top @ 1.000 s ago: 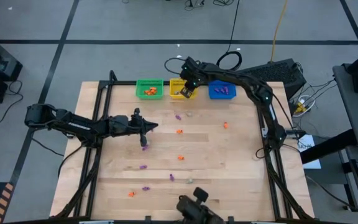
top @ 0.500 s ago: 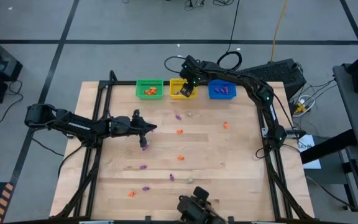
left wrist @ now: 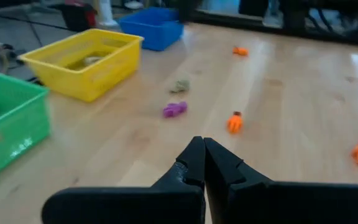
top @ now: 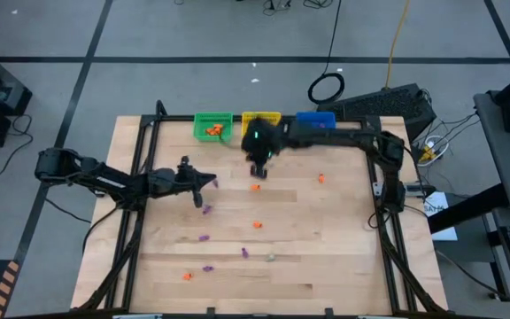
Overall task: Sort Halloween decoration
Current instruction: Put the violet skeleton toy into the blue bin
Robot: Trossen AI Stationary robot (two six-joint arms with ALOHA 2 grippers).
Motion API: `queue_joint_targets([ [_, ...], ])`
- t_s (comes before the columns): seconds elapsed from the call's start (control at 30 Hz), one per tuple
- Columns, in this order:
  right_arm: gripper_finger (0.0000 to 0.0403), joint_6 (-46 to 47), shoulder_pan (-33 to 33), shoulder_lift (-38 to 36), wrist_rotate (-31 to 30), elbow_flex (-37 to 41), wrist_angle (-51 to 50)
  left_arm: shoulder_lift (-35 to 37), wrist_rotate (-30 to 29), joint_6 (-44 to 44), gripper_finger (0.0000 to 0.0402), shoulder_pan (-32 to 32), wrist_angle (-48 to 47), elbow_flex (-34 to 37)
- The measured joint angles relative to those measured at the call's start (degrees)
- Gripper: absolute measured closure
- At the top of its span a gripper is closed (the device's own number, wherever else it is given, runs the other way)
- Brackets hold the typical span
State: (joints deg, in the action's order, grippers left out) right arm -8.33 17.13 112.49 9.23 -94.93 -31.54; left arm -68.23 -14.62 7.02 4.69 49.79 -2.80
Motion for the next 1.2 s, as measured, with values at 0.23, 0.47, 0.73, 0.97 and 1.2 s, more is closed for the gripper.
queue_joint_targets([
  [0.23, 0.0381, 5.86, -13.16, -0.69, 0.11, 10.08, 17.65, 0.22, -0.32, -1.30, 0.0402, -0.33, 6.01, 2.46],
  [0.47, 0.0352, 11.56, -21.88, 6.07, -0.02, 10.45, 33.81, 0.26, -0.29, -3.27, 0.0402, -0.31, 5.87, 2.49],
  [0.73, 0.0277, 15.94, -24.32, 16.26, -0.20, 3.75, 40.21, 0.26, -0.29, -3.25, 0.0402, -0.31, 5.18, 2.51],
  [0.97, 0.0223, 17.13, -24.38, 24.66, -0.17, -5.80, 39.75, 0.22, -0.32, -3.21, 0.0401, -0.31, 4.50, 2.55],
  [1.2, 0.0220, 18.63, -24.46, 28.93, 0.53, -9.60, 40.04, 0.22, -0.34, -2.96, 0.0402, -0.33, 3.51, 2.55],
])
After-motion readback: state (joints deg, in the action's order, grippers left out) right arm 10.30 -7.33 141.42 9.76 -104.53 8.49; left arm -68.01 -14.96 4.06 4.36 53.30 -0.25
